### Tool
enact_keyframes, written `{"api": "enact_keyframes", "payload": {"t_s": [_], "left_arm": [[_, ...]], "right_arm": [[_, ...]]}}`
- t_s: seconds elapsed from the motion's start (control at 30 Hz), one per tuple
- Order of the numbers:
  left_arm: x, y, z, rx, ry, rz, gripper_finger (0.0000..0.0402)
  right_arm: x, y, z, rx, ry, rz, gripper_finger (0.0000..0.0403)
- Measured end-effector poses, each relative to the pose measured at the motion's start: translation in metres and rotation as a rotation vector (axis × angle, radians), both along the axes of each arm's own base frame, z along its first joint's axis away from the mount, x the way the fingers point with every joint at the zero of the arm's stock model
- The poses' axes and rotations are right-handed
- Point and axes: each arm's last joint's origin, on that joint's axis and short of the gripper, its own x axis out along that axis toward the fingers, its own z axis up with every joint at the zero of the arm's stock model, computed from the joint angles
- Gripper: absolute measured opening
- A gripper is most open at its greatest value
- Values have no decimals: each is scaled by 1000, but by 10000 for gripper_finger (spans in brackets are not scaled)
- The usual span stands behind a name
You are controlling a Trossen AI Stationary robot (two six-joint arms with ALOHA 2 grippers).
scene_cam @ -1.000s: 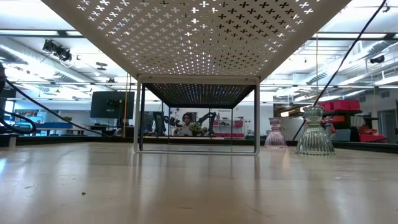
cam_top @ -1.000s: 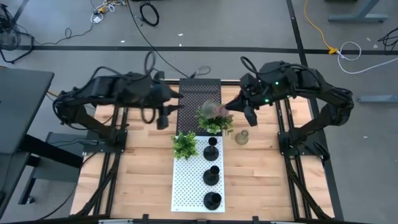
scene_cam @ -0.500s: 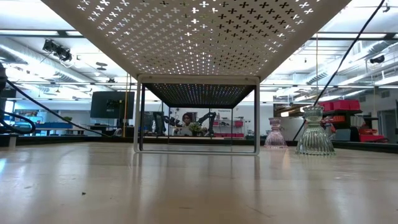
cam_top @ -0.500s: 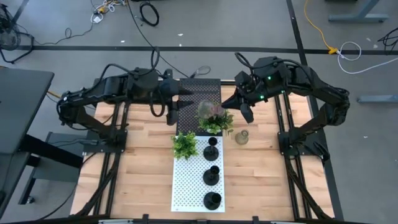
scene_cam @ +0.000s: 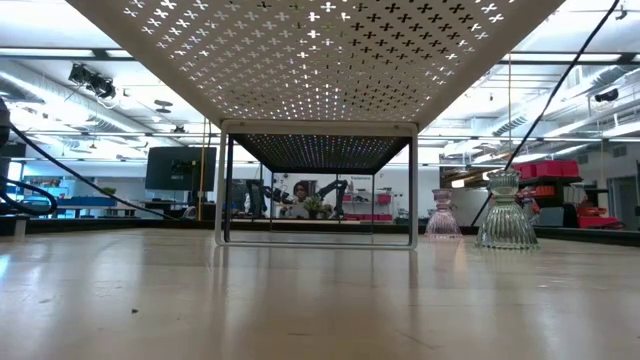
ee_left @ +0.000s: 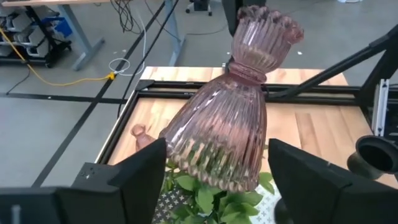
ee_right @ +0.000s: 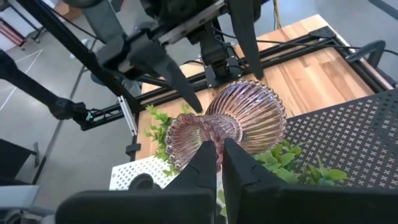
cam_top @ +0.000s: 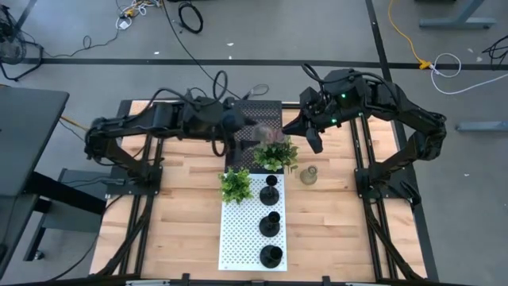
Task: Pick & Place candle stick holders
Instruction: Put the bottom pink glass candle holder on the black shelf
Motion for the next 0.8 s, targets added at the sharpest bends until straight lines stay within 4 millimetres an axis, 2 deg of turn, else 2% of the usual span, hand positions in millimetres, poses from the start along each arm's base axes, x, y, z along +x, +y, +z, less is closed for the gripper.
{"api": "enact_keyframes", "payload": {"t_s": [0.13,0.37,0.8], "left_arm": [[1,-4,0,16,2,-9,301],[1,-12,4,48,-38,-14,304],[15,-14,2,69,-80,-27,304]], "right_arm": [[0,0,0,2,1,4,0],[0,0,0,0,-6,3,0],[23,-1,-7,30,-21,65,0]]}}
